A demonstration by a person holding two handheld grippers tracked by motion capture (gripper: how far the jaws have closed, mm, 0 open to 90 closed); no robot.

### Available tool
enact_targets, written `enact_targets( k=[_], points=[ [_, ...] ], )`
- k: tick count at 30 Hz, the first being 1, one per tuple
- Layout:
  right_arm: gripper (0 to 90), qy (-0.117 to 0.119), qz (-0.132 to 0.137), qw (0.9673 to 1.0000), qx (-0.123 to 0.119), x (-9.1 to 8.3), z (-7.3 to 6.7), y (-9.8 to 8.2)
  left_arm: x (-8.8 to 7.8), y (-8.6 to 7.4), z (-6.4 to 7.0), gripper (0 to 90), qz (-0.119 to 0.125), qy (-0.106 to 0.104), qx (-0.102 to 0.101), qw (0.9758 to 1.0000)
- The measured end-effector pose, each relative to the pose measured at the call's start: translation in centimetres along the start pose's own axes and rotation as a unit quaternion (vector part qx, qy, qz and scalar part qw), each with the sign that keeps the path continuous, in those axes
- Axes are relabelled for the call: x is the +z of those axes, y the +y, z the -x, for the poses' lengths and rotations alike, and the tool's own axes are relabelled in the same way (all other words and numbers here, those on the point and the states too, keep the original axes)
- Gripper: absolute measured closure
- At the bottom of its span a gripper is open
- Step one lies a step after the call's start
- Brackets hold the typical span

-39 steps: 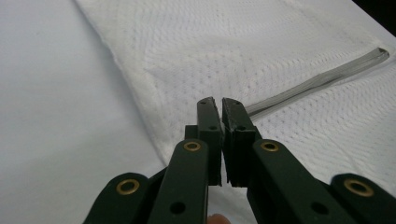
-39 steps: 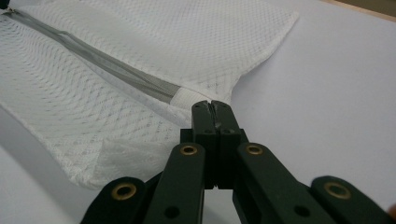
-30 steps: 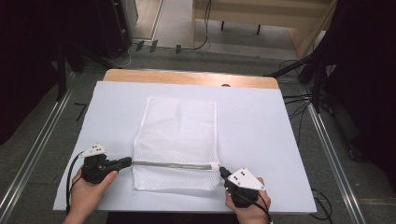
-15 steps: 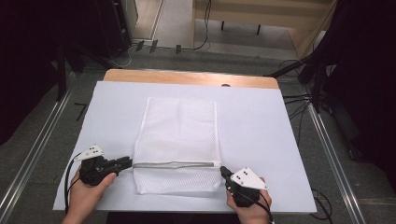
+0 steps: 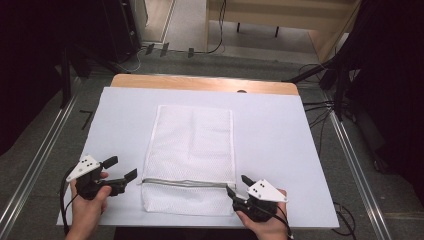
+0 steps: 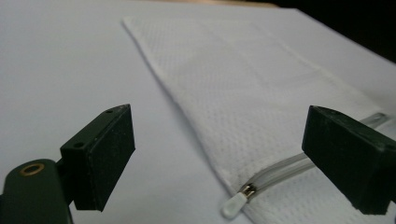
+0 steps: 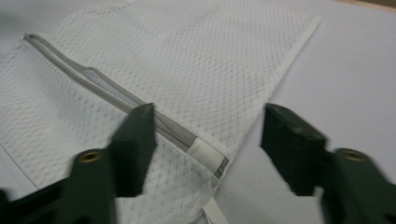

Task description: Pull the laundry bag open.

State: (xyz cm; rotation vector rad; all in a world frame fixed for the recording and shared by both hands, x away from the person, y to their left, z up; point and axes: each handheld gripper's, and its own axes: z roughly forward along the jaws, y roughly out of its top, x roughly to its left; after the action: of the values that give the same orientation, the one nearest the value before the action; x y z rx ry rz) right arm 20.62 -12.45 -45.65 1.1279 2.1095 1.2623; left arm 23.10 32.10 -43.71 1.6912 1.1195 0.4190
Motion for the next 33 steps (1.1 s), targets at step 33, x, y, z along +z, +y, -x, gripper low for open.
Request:
enact_targets(
  k=[33],
  points=[
    [11.7, -0.093, 0.021, 0.9917, 0.086, -3.1, 9.8, -1.8, -0.7, -0.4, -2.2, 0.0, 0.005, 0.002, 0.006, 1.0]
  ],
)
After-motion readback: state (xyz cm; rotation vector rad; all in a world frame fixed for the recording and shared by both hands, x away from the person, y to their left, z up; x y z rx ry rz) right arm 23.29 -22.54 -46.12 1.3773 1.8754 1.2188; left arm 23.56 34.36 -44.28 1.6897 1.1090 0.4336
